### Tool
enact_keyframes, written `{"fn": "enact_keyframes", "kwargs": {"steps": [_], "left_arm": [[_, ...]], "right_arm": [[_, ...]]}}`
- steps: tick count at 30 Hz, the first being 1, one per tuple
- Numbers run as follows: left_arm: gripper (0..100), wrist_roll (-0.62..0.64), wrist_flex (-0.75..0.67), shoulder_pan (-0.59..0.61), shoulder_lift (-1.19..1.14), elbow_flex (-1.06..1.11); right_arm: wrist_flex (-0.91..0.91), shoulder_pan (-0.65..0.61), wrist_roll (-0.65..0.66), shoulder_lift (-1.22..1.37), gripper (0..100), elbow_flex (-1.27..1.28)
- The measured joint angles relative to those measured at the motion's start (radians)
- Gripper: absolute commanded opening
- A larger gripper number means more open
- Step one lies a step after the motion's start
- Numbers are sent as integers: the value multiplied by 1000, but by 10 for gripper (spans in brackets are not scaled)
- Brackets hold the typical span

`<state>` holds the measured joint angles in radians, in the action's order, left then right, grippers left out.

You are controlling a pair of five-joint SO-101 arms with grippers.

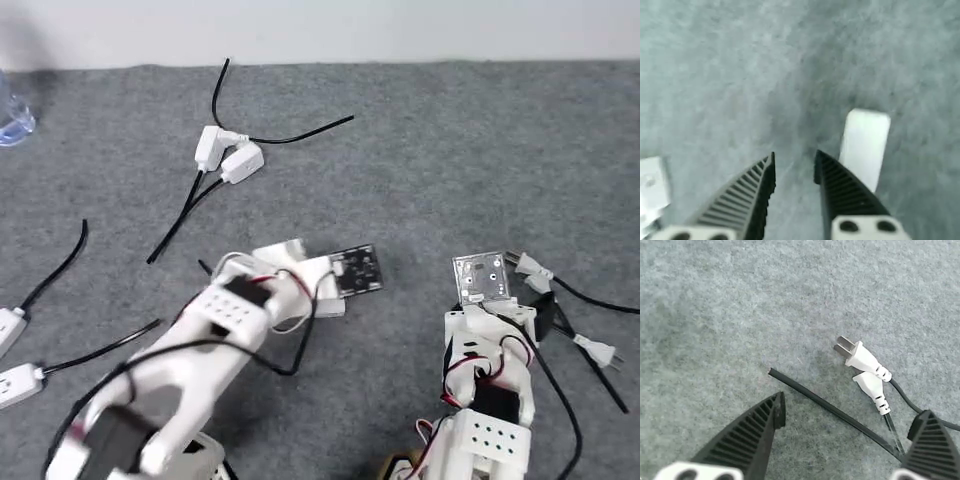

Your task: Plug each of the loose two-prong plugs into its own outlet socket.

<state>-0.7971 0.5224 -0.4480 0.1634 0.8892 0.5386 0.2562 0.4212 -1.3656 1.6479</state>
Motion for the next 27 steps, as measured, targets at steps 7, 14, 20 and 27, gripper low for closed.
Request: {"fn": "enact_keyframes", "kwargs": {"steps": [7,14,20,27], "left_arm": [[101,5,-9,-77,-95,-48],[103,11,80,-87,-35,-28],[111,40,161,-87,164,-6],[195,-123,387,-77,249,-6]], "right_arm": [[0,0,0,0,383,0],[0,0,0,0,383,0],[0,0,0,0,383,0],[0,0,0,0,383,0]]}}
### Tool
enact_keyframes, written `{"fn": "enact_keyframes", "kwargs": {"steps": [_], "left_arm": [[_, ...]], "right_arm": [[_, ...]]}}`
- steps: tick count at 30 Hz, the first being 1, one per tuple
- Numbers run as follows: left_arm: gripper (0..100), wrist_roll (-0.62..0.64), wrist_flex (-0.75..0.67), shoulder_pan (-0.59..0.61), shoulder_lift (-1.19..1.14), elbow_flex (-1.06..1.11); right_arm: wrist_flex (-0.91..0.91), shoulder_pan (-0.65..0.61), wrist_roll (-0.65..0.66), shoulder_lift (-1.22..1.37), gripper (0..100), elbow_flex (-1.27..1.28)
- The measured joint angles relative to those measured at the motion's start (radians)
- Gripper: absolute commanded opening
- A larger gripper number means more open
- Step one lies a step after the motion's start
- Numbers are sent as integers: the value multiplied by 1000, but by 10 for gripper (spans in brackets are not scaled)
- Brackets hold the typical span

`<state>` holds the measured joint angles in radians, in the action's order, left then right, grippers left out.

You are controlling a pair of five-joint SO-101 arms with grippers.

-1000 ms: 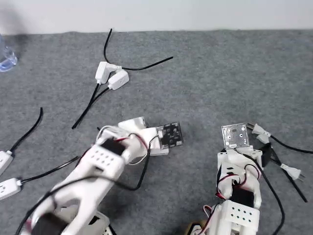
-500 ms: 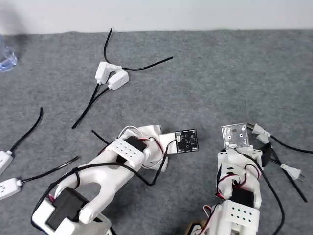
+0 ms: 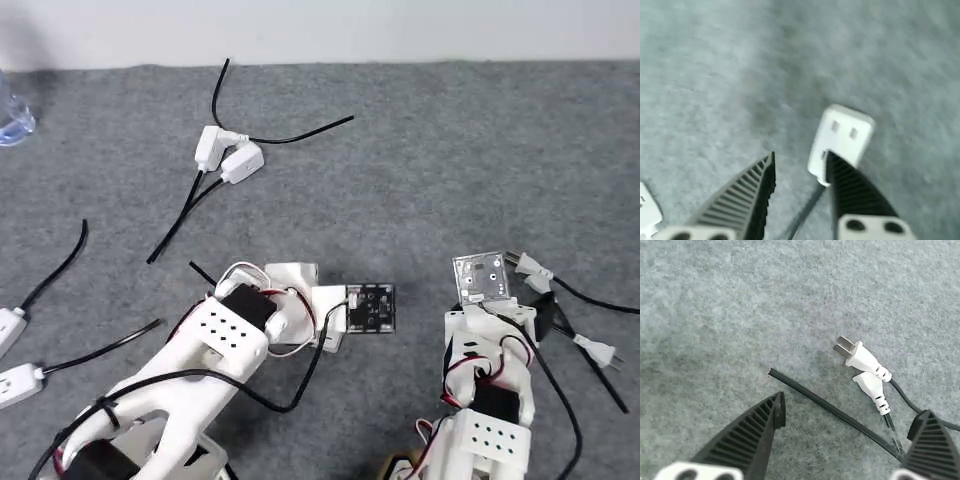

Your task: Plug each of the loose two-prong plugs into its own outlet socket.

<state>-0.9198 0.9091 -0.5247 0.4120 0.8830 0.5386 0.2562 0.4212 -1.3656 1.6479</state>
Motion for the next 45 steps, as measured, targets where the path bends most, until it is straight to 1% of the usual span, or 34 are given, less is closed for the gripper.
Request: {"fn": "enact_keyframes", "kwargs": {"steps": [2,5,12,14,23,25,29,30,36,40,45], "left_arm": [[195,-15,-2,18,-26,0],[194,-29,-5,15,-104,-18],[193,-29,-12,-31,-319,-112],[192,-31,-29,-25,-362,-126],[190,-32,-40,-28,-388,-135],[161,-34,-40,-28,-394,-146],[19,-34,-40,-26,-396,-163],[9,-34,-40,-17,-399,-175],[88,-31,-40,71,-399,-247],[134,-37,-40,77,-399,-247],[158,-37,-40,77,-402,-236]], "right_arm": [[0,0,0,0,383,0],[0,0,0,0,383,0],[0,0,0,0,383,0],[0,0,0,0,383,0],[0,-8,0,0,383,0],[0,-12,0,0,383,0],[0,-11,0,0,383,0],[0,-11,0,0,383,0],[0,-11,0,0,383,0],[0,-11,0,0,383,0],[0,-11,0,0,383,0]]}}
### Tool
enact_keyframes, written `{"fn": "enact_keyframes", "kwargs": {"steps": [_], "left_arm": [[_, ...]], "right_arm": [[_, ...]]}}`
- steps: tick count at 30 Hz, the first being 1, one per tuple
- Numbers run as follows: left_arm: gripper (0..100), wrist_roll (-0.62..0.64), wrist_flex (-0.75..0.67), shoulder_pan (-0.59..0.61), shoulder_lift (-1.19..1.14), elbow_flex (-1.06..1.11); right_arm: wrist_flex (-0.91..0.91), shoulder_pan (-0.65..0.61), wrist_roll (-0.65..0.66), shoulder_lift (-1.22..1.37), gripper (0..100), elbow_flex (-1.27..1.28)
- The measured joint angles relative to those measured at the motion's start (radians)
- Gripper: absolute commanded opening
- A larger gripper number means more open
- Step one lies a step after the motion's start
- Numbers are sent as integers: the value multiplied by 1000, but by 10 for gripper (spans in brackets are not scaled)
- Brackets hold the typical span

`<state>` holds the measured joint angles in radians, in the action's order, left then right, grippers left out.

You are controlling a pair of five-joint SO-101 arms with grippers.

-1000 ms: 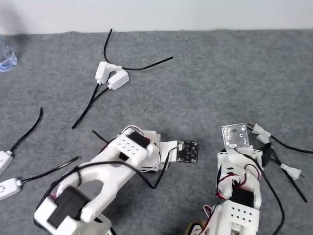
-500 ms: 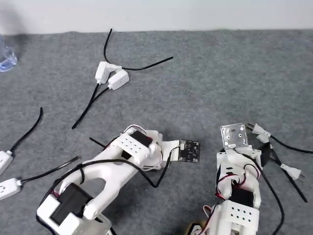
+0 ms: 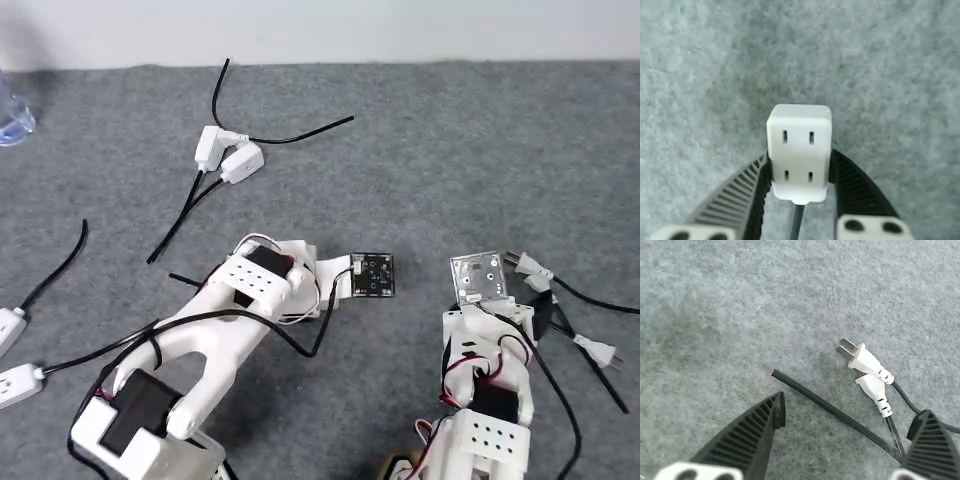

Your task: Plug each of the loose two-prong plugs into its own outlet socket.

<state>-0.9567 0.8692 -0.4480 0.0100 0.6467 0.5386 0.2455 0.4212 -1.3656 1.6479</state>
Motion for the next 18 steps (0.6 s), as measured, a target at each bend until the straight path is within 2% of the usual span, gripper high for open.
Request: {"fn": "enact_keyframes", "kwargs": {"steps": [4,18], "left_arm": [[204,5,0,-18,0,0],[206,37,0,-18,0,0]], "right_arm": [[0,0,0,0,383,0],[0,0,0,0,383,0]]}}
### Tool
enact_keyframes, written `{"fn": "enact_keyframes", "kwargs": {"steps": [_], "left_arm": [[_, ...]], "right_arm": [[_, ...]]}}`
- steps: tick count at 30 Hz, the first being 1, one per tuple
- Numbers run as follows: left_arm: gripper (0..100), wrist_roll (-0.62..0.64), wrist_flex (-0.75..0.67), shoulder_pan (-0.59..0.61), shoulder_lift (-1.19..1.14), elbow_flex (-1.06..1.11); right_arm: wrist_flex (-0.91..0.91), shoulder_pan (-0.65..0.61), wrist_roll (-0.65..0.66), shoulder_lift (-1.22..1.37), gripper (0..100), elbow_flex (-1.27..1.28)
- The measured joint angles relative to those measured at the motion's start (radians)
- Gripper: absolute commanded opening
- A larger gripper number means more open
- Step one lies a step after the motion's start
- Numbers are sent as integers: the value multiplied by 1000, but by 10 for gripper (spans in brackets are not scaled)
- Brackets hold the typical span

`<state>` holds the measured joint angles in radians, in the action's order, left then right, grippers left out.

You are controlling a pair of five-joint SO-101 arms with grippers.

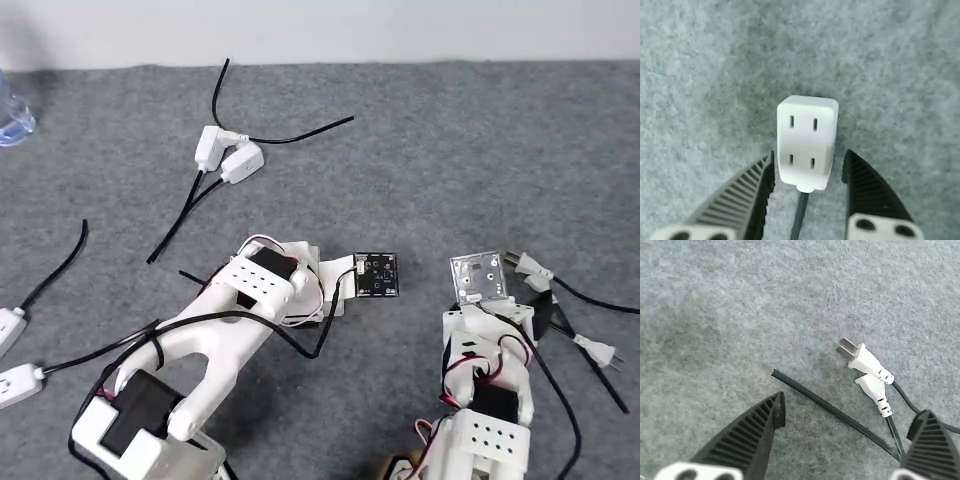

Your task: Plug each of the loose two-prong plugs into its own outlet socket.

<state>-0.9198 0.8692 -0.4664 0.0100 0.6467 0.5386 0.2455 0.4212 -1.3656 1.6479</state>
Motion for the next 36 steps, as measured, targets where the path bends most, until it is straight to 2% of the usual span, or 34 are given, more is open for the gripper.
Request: {"fn": "enact_keyframes", "kwargs": {"steps": [4,9,17,24,27,32,36], "left_arm": [[200,0,54,-14,0,-46],[160,32,250,-28,0,-199],[164,245,436,-29,46,-342],[163,480,486,-80,359,-269],[164,580,434,-31,519,-133],[164,631,157,180,671,201],[164,703,-9,250,684,396]], "right_arm": [[0,0,0,0,383,0],[0,0,0,0,383,0],[0,0,0,0,383,0],[26,0,0,0,383,0],[81,0,0,2,383,-6],[276,-31,-23,2,383,-189],[442,-78,-25,2,383,-330]]}}
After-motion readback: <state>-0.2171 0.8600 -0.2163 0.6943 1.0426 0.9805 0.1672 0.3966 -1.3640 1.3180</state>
